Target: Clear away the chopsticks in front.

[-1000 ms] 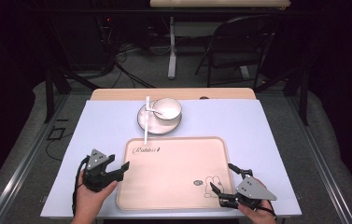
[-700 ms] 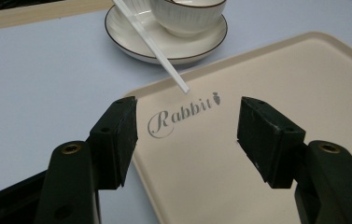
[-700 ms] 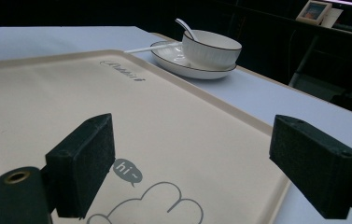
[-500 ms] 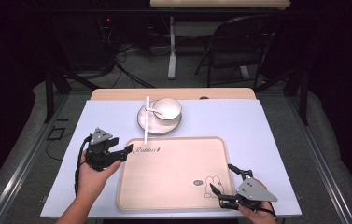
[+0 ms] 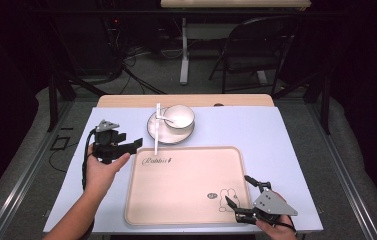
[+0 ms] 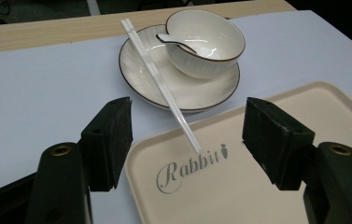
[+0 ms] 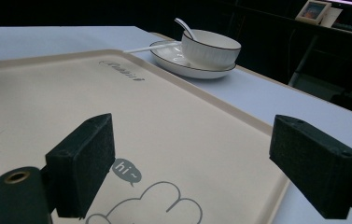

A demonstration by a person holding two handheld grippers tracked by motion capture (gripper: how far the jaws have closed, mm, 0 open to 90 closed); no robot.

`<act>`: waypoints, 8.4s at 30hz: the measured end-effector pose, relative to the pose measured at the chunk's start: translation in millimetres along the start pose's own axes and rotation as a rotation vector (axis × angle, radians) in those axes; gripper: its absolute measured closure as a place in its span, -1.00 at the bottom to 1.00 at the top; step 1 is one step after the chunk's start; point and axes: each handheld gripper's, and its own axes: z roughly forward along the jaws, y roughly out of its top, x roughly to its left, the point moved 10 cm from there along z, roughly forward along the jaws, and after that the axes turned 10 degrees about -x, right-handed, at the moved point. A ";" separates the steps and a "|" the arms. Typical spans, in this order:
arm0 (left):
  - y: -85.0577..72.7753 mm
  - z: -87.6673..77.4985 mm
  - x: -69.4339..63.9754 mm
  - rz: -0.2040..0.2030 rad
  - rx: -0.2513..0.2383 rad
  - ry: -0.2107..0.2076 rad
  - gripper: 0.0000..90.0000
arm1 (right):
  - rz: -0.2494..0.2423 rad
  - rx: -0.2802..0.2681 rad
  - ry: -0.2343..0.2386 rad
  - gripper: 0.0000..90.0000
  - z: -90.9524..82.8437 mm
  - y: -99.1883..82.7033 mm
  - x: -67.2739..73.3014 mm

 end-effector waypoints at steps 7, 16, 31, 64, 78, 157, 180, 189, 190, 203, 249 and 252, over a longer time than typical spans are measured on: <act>14.1 10.3 4.4 -0.034 0.000 -0.007 -0.22 | 0.001 0.001 -0.004 -0.70 0.0 -0.3 -0.5; 20.7 23.0 12.1 -0.036 0.037 0.009 -0.11 | 0.005 -0.002 -0.007 -0.70 -0.6 0.2 -0.6; 31.3 46.8 22.2 0.009 0.054 0.046 -0.16 | 0.004 0.005 -0.006 -0.70 0.3 -1.3 -1.0; 31.4 92.1 51.8 -0.114 0.095 0.068 0.12 | -0.001 0.002 0.012 -0.70 0.2 -0.4 2.1; 8.5 113.4 55.4 -0.138 0.146 0.143 0.32 | -0.003 0.002 0.017 -0.70 0.9 -0.2 2.8; -20.0 181.2 39.0 -0.174 0.189 0.151 0.75 | -0.001 -0.003 0.036 -0.70 0.4 1.4 5.6; -25.8 185.8 47.1 -0.295 0.301 0.185 0.87 | 0.000 -0.008 0.040 -0.70 0.1 2.5 6.5; -23.8 182.9 50.2 -0.324 0.280 0.187 0.88 | 0.000 -0.008 0.040 -0.70 0.0 2.6 6.7; -22.7 181.9 50.5 -0.323 0.277 0.188 0.88 | -0.001 -0.008 0.041 -0.70 0.1 2.6 6.7; -11.2 160.3 60.3 -0.322 0.244 0.214 0.88 | 0.001 -0.006 0.040 -0.70 0.6 2.3 6.8; -77.3 42.1 14.8 -0.339 0.228 0.096 0.88 | -0.010 -0.009 0.043 -0.70 0.3 3.2 7.7; -89.3 36.9 11.0 -0.341 0.234 0.097 0.88 | -0.012 -0.006 0.044 -0.70 0.4 2.7 7.8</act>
